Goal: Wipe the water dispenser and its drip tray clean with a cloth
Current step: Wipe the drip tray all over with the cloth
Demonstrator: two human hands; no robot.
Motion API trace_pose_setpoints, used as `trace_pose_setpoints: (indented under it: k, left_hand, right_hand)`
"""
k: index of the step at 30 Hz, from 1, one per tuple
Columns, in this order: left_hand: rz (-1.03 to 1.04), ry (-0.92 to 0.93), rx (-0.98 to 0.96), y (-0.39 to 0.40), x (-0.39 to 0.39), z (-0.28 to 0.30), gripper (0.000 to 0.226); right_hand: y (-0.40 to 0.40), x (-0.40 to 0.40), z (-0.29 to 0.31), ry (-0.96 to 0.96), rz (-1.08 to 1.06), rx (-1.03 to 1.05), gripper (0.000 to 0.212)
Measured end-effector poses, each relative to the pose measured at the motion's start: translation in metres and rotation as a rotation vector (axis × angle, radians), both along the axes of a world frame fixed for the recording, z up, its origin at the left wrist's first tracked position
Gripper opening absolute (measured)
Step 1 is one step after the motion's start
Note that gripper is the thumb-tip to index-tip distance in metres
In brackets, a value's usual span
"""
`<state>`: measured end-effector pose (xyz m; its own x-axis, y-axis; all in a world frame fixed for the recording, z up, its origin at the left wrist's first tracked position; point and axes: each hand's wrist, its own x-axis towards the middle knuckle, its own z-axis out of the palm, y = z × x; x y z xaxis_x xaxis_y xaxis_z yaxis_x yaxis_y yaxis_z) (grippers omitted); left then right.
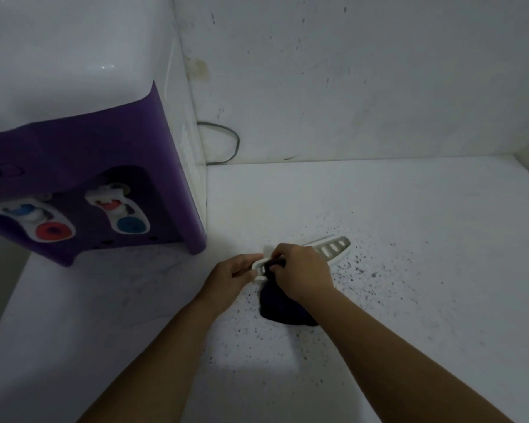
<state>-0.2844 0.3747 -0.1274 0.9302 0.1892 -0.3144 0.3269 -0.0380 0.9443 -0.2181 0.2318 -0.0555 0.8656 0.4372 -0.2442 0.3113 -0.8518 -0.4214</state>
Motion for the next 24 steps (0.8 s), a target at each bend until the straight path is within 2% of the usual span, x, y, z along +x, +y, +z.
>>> trace_pose_setpoints:
  k: [6,11,14,17,21,24]
  left_hand:
    - [-0.009,-0.013,0.037,0.001,0.0,-0.003,0.036]
    - [0.004,-0.016,0.065,-0.001,-0.001,-0.006,0.036]
    - [0.017,-0.015,0.043,0.0,-0.002,-0.006,0.034]
    - [0.007,-0.012,0.029,-0.001,0.0,-0.004,0.034]
    - [0.034,-0.031,0.009,-0.002,0.001,0.0,0.032]
    - [0.053,-0.034,0.007,-0.004,0.001,-0.001,0.032]
  right_hand:
    - [0.015,-0.003,0.001,-0.085,0.02,-0.021,0.016]
    - [0.007,0.0,-0.001,-0.105,0.295,-0.186,0.025]
    - [0.001,0.002,-0.002,-0.111,0.378,-0.215,0.029]
    - [0.005,0.005,-0.003,-0.114,0.36,-0.16,0.024]
    - [0.011,0.01,-0.005,-0.064,0.178,-0.078,0.019]
    - [0.012,0.01,-0.006,-0.036,0.184,-0.109,0.016]
